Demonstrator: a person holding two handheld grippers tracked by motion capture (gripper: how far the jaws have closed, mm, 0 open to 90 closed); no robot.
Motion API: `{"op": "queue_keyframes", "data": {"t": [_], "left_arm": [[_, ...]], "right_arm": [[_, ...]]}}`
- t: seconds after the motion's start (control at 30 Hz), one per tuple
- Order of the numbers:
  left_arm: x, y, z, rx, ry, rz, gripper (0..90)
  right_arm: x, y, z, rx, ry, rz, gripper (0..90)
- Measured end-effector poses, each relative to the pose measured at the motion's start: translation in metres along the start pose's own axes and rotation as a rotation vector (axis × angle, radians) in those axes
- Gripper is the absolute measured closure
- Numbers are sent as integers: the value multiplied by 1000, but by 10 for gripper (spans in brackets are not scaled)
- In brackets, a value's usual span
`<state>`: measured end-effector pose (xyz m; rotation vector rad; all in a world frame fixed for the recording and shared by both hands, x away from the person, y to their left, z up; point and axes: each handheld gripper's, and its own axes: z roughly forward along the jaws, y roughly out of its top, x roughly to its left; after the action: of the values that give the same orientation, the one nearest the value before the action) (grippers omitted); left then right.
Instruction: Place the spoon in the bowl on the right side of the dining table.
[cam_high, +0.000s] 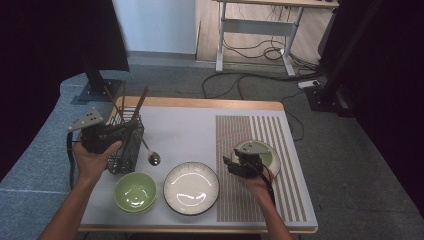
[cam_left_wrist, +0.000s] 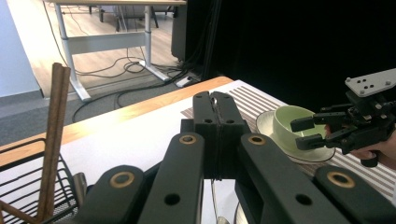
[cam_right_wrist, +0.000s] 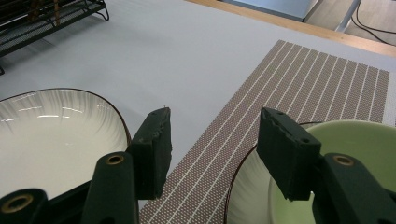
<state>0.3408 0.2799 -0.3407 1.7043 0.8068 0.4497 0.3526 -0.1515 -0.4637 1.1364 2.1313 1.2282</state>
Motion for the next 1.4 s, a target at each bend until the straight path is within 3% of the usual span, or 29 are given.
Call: {"op": "queue_keyframes", "data": {"t": [1.4], "left_arm": [[-29,-7,37,25,-79,7,895]], "right_arm": [[22,8,4,-18,64,-20,463]]}}
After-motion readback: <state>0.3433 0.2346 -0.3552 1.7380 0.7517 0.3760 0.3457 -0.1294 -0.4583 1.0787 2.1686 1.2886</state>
